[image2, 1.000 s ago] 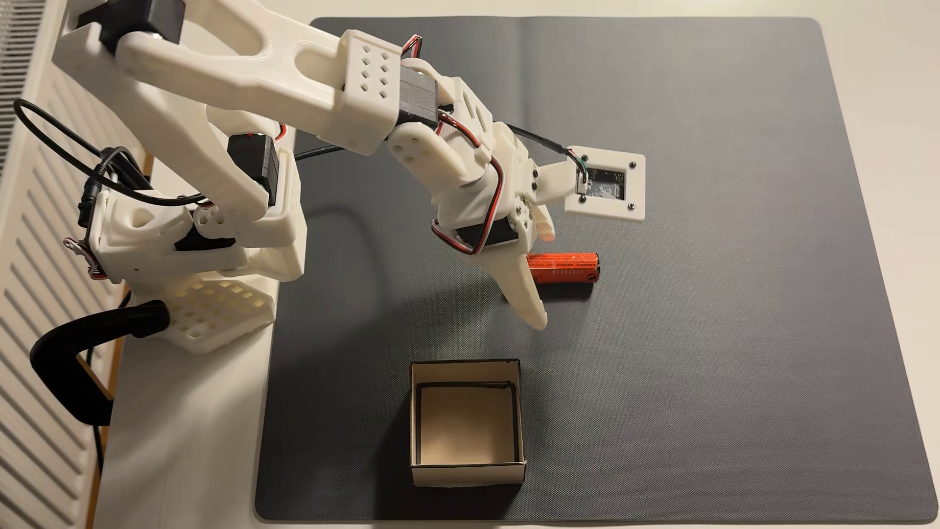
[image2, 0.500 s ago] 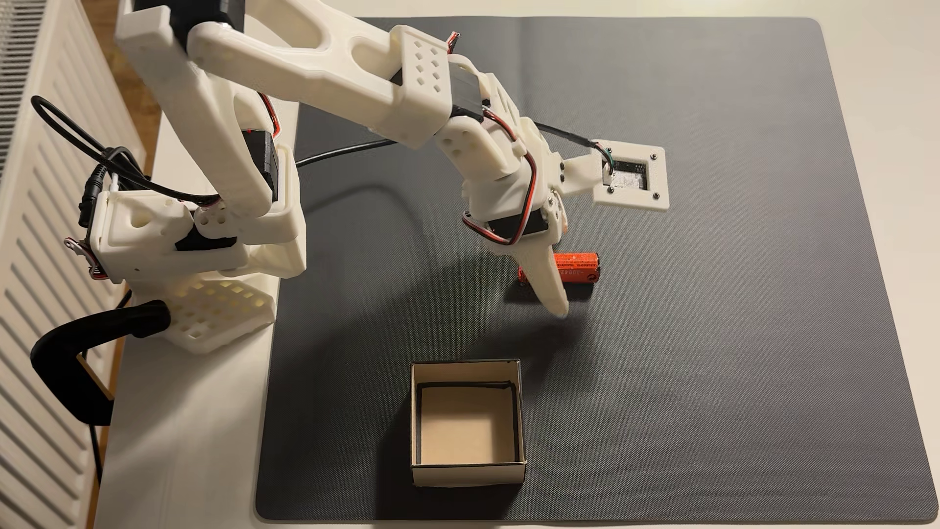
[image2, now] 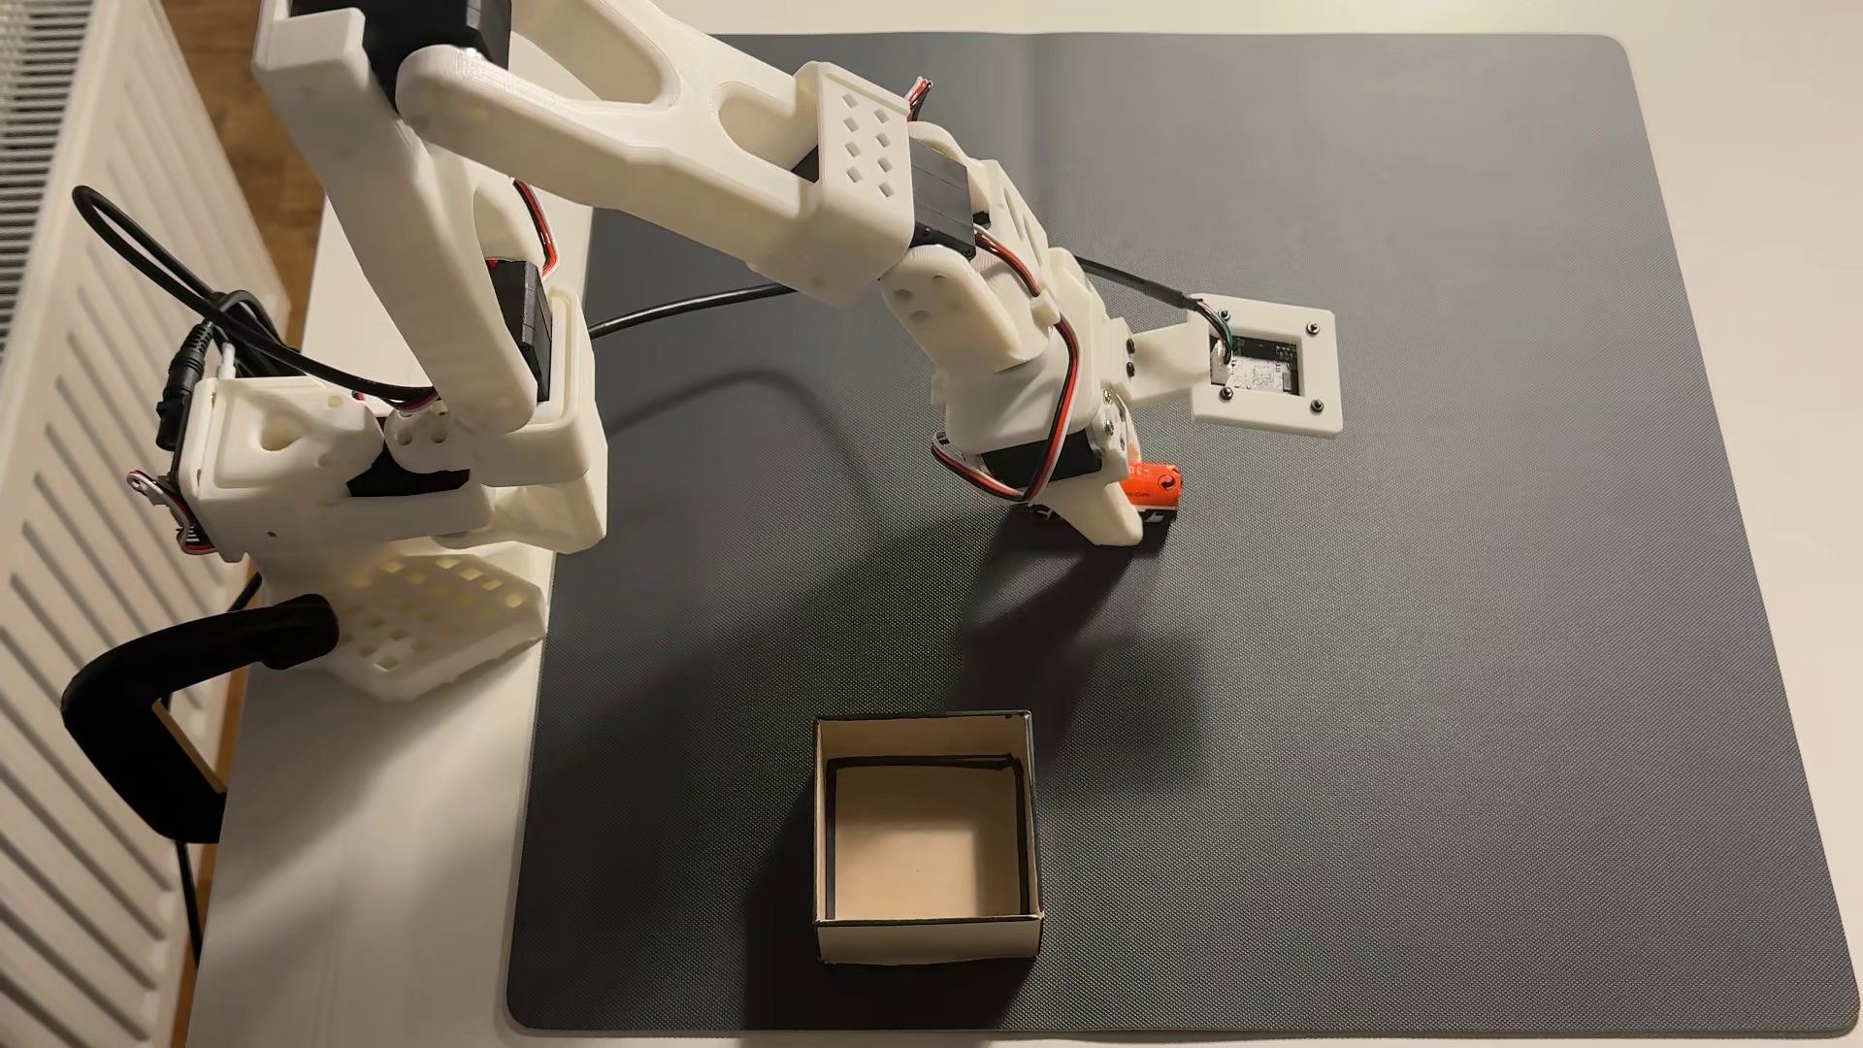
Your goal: Pick the red object and place it in the box
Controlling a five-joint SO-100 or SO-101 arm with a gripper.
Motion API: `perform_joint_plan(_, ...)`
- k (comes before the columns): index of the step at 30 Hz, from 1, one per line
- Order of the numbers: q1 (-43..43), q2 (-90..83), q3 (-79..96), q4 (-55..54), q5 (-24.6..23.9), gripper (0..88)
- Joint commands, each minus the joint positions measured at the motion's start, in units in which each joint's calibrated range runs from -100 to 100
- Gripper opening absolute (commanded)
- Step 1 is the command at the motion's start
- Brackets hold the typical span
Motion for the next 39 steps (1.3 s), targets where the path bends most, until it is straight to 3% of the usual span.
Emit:
perform_joint_plan(1,0.59,0.14,-0.71,0.4,0.07,0.8)
perform_joint_plan(6,0.67,0.22,-0.71,0.4,0.13,0.7)
perform_joint_plan(12,1.93,-0.54,-2.25,1.8,3.46,0.7)
perform_joint_plan(24,3.79,-12.53,-19.21,25.75,5.5,0.7)
perform_joint_plan(33,11.58,-25.03,-20.48,33.36,11.59,0.7)
perform_joint_plan(39,18.63,-26.56,-20.48,38.17,12.32,0.7)
